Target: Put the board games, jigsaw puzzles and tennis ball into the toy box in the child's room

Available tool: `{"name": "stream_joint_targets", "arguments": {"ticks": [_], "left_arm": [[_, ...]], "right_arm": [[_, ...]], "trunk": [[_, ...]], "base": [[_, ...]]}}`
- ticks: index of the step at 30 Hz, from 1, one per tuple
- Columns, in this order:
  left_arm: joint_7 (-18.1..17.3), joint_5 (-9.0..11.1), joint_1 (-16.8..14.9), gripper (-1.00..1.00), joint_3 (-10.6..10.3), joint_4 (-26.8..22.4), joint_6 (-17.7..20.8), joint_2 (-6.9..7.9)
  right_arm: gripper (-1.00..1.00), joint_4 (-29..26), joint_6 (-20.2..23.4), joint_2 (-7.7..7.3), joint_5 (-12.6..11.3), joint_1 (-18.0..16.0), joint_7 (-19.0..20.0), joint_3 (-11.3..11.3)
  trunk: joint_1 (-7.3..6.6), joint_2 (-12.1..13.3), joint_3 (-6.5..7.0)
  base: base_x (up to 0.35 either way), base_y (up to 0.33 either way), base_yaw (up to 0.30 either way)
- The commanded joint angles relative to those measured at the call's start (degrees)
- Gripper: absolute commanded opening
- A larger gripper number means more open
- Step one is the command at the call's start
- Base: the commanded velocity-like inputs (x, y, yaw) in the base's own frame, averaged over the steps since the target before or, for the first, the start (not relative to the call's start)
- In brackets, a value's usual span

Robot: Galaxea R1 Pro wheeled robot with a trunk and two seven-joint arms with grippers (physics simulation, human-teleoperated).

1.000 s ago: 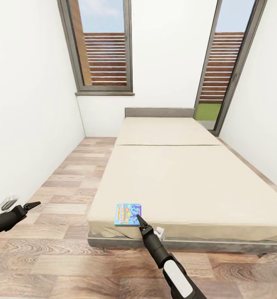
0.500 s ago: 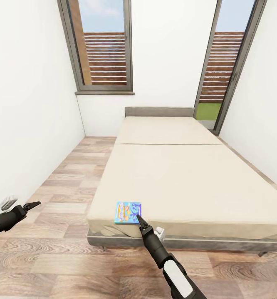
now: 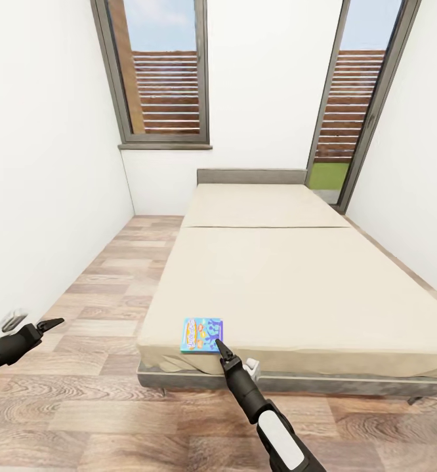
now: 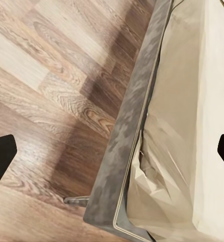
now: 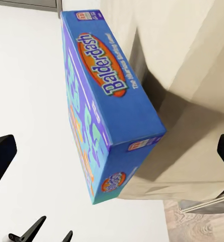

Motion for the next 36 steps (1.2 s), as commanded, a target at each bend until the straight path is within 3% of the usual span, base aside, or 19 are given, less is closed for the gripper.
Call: {"name": "stream_joint_targets", "arguments": {"ticks": [1, 36], "left_arm": [[0.0, 0.2, -0.1, 1.0, 0.1, 0.0, 0.5, -0.01], [0.0, 0.2, -0.1, 1.0, 0.1, 0.0, 0.5, -0.01]], "right_arm": [[1.0, 0.0, 0.4, 0.0, -0.6, 0.0, 0.2, 0.0], [1.0, 0.0, 0.5, 0.0, -0.6, 0.0, 0.2, 0.0]], "trunk": [[-0.01, 0.0, -0.05], [-0.01, 0.0, -0.05]], "base": [[0.0, 0.0, 0.0], [0.018, 0.014, 0.0]]}}
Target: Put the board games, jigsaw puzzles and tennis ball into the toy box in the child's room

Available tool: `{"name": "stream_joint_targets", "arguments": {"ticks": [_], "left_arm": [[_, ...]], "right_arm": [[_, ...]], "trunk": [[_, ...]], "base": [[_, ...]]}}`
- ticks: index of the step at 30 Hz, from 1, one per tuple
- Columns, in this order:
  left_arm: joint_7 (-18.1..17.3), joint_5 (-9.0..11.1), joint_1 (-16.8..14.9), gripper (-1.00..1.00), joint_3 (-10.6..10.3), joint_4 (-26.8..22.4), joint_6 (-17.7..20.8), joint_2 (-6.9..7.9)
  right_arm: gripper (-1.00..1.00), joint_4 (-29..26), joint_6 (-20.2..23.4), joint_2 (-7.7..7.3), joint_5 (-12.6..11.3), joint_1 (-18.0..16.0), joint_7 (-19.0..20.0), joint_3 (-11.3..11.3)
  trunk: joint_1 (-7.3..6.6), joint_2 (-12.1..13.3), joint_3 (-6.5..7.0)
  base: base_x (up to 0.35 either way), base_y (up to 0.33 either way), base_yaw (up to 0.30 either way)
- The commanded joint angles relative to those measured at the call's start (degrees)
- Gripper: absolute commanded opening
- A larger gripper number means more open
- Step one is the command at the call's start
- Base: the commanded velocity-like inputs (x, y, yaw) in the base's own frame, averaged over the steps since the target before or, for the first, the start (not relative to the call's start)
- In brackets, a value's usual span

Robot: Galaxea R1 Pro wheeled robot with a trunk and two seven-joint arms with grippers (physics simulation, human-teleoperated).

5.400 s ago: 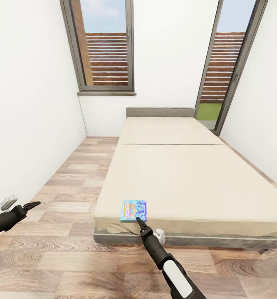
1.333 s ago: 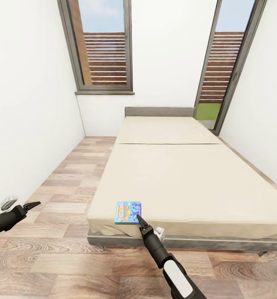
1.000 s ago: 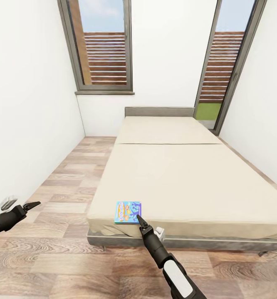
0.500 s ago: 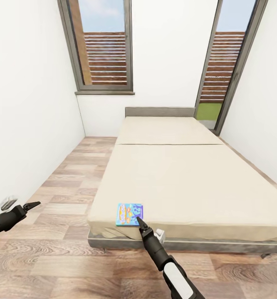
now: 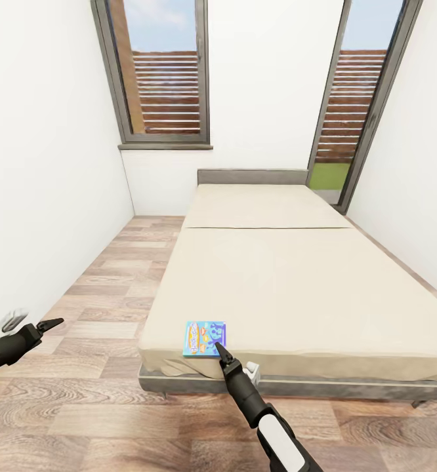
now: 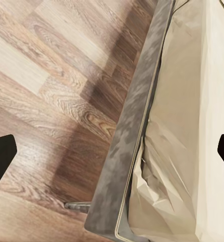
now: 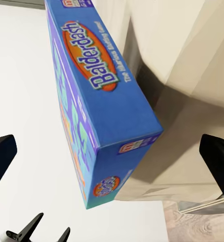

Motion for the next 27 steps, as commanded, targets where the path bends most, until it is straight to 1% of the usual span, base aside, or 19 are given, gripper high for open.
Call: {"name": "stream_joint_targets", "arguments": {"ticks": [1, 27], "left_arm": [[0.0, 0.2, -0.1, 1.0, 0.1, 0.0, 0.4, -0.01], [0.0, 0.2, -0.1, 1.0, 0.1, 0.0, 0.4, -0.01]], "right_arm": [[1.0, 0.0, 0.3, 0.02, -0.8, -0.8, 0.2, 0.0], [1.0, 0.0, 0.2, 0.02, -0.8, -0.8, 0.2, 0.1]], "trunk": [[-0.01, 0.0, -0.04], [-0.01, 0.0, -0.04]], "base": [[0.0, 0.0, 0.0], [0.0, 0.0, 0.0]]}}
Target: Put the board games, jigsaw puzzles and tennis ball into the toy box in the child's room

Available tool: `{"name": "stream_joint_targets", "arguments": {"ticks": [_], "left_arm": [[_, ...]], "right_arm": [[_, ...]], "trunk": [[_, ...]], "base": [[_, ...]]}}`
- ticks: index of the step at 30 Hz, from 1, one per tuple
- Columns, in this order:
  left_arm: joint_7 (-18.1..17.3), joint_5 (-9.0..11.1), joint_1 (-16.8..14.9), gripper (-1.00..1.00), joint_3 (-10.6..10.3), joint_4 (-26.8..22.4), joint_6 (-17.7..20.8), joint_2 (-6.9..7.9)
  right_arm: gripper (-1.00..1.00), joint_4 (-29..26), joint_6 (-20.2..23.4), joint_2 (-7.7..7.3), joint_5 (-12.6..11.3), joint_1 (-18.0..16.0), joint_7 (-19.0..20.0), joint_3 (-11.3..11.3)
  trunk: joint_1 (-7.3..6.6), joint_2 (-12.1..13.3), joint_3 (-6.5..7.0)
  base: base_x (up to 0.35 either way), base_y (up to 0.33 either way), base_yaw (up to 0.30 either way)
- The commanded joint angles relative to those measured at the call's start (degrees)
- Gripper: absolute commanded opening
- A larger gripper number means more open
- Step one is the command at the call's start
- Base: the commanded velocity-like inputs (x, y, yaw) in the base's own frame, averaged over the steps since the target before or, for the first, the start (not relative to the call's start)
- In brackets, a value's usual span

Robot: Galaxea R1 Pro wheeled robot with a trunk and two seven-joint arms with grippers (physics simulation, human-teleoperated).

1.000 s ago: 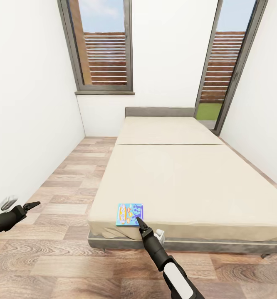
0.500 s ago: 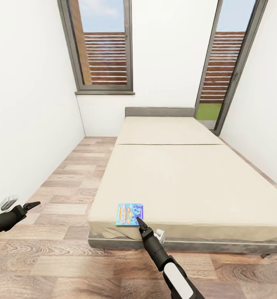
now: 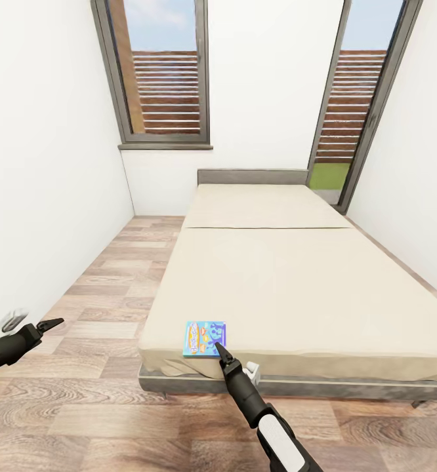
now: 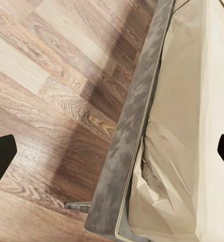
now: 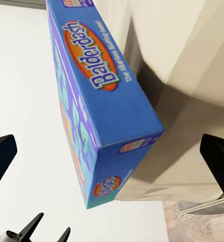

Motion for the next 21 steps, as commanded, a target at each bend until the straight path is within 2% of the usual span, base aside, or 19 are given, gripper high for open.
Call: {"name": "stream_joint_targets", "arguments": {"ticks": [1, 4, 5, 21], "left_arm": [[0.0, 0.2, 0.0, 1.0, 0.1, 0.0, 0.4, -0.01], [0.0, 0.2, -0.1, 1.0, 0.1, 0.0, 0.4, -0.01], [0.0, 0.2, -0.1, 1.0, 0.1, 0.0, 0.4, -0.01], [0.0, 0.2, -0.1, 1.0, 0.0, 0.0, 0.4, -0.01]], "right_arm": [[1.0, 0.0, 0.3, 0.02, -0.7, -0.8, 0.2, 0.0], [1.0, 0.0, 0.3, 0.02, -0.8, -0.8, 0.2, 0.0], [-1.0, 0.0, 0.3, 0.02, -0.8, -0.8, 0.2, 0.1], [-1.0, 0.0, 0.4, 0.02, -0.8, -0.8, 0.2, 0.1]], "trunk": [[-0.01, 0.0, -0.04], [-0.01, 0.0, -0.04], [-0.01, 0.0, -0.04], [-0.01, 0.0, -0.04]], "base": [[0.0, 0.0, 0.0], [0.0, 0.0, 0.0], [0.0, 0.0, 0.0], [0.0, 0.0, 0.0]]}}
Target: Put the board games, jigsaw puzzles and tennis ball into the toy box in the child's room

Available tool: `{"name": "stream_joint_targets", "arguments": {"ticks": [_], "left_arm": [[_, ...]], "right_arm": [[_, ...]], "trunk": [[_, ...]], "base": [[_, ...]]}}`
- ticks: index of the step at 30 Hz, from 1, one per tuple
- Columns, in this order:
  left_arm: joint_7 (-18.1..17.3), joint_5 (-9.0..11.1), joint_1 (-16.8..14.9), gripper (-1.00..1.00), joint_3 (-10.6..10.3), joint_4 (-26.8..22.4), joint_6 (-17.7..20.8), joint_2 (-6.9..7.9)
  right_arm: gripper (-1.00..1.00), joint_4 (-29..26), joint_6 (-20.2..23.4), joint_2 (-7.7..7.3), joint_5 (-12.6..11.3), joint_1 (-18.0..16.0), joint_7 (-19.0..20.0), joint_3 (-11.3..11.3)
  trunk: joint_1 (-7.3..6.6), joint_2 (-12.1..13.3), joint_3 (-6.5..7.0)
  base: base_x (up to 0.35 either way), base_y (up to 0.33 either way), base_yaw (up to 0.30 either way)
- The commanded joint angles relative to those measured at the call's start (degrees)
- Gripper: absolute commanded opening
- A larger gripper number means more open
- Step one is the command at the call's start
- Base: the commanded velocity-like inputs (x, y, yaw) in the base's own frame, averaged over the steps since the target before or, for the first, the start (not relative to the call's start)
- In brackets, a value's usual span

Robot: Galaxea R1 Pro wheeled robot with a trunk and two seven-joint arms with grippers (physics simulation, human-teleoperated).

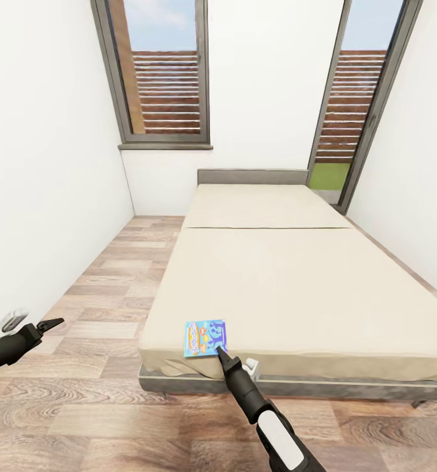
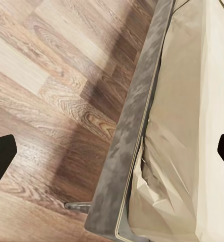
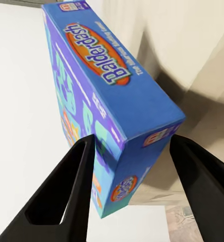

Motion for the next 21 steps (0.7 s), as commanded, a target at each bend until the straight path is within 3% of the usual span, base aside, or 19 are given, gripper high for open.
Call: {"name": "stream_joint_targets", "arguments": {"ticks": [1, 21], "left_arm": [[0.0, 0.2, 0.0, 1.0, 0.1, 0.0, 0.5, 0.0], [0.0, 0.2, -0.1, 1.0, 0.1, 0.0, 0.5, 0.0]], "right_arm": [[-1.0, 0.0, 0.4, 0.0, -0.8, 0.0, 0.1, -0.1], [-1.0, 0.0, 0.4, 0.0, -0.7, 0.0, 0.2, 0.0]], "trunk": [[-0.01, 0.0, -0.05], [-0.01, 0.0, -0.05]], "base": [[0.0, 0.0, 0.0], [0.0, 0.0, 0.0]]}}
